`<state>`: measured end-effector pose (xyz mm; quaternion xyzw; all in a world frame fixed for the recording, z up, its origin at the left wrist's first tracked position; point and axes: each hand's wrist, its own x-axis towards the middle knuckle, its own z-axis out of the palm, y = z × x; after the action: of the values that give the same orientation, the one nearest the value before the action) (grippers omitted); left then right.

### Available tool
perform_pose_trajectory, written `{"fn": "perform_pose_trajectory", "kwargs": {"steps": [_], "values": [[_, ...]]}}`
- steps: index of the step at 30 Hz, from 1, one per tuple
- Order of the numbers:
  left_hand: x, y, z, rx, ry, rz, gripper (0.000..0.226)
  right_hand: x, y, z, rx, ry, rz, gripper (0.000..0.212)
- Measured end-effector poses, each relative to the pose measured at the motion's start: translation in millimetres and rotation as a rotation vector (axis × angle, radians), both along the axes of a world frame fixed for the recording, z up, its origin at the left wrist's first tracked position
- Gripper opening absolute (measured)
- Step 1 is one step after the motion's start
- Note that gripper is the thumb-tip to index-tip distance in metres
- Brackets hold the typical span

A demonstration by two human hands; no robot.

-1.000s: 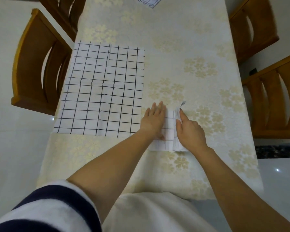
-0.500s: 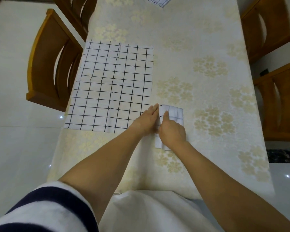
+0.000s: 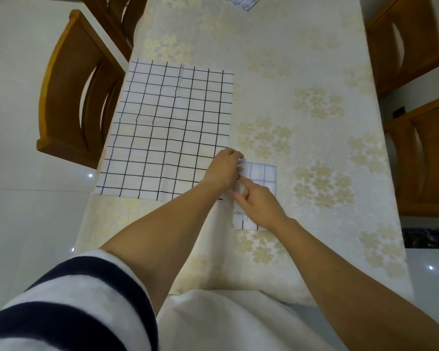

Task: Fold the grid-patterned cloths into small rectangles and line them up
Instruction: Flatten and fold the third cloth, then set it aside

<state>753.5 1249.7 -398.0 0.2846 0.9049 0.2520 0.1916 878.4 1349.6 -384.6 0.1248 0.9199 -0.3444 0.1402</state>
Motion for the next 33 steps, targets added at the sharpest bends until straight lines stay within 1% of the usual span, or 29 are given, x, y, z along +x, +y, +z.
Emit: {"fn": "perform_pose_trajectory", "kwargs": {"steps": [2,4,6,7,10,12,13,16,19,21,24,29,33], "values": [[-0.5,4.2,2.6,0.001,0.031,0.011,0.040,7.4,13.8,3.0,0.066,0.192,-0.074,0.036],[0.8,6.8,5.5,0.001,0.104,0.009,0.039,11.6,32.0,-0.6,0.172,0.313,-0.137,0.029],[5.1,11.5,8.6,0.029,0.235,-0.076,0.038,12.0,49.1,-6.0,0.267,0.288,-0.144,0.033],[8.7,14.4,8.6,0.067,0.265,-0.147,0.036,11.6,55.5,-8.9,0.300,0.267,-0.129,0.036],[25.7,19.9,10.5,0.100,0.254,-0.355,0.022,11.0,67.0,-15.4,0.335,0.246,-0.099,0.040],[34.9,17.2,6.6,0.095,0.285,-0.410,0.018,10.6,68.9,-16.7,0.345,0.245,-0.103,0.039],[40.0,14.8,2.1,0.095,0.289,-0.409,0.020,9.9,69.7,-17.2,0.345,0.251,-0.104,0.040],[58.8,4.3,-13.3,0.119,0.327,-0.404,0.038,8.7,69.6,-19.0,0.314,0.252,-0.094,0.042],[74.0,-3.7,-26.8,0.079,0.327,-0.390,0.057,9.8,63.8,-22.4,0.279,0.233,-0.085,0.042],[76.6,-5.1,-27.6,0.008,0.243,-0.347,0.069,11.5,58.5,-23.6,0.273,0.238,-0.065,0.044],[75.8,-6.3,-25.7,-0.152,0.130,-0.371,0.082,13.8,53.5,-25.6,0.284,0.175,-0.020,0.052],[67.0,-0.2,-19.5,-0.278,0.027,-0.399,0.101,13.5,56.6,-32.8,0.303,0.092,0.009,0.060],[58.1,12.2,-7.6,-0.378,0.015,-0.377,0.115,9.8,62.0,-33.3,0.345,0.024,0.042,0.067]]}}
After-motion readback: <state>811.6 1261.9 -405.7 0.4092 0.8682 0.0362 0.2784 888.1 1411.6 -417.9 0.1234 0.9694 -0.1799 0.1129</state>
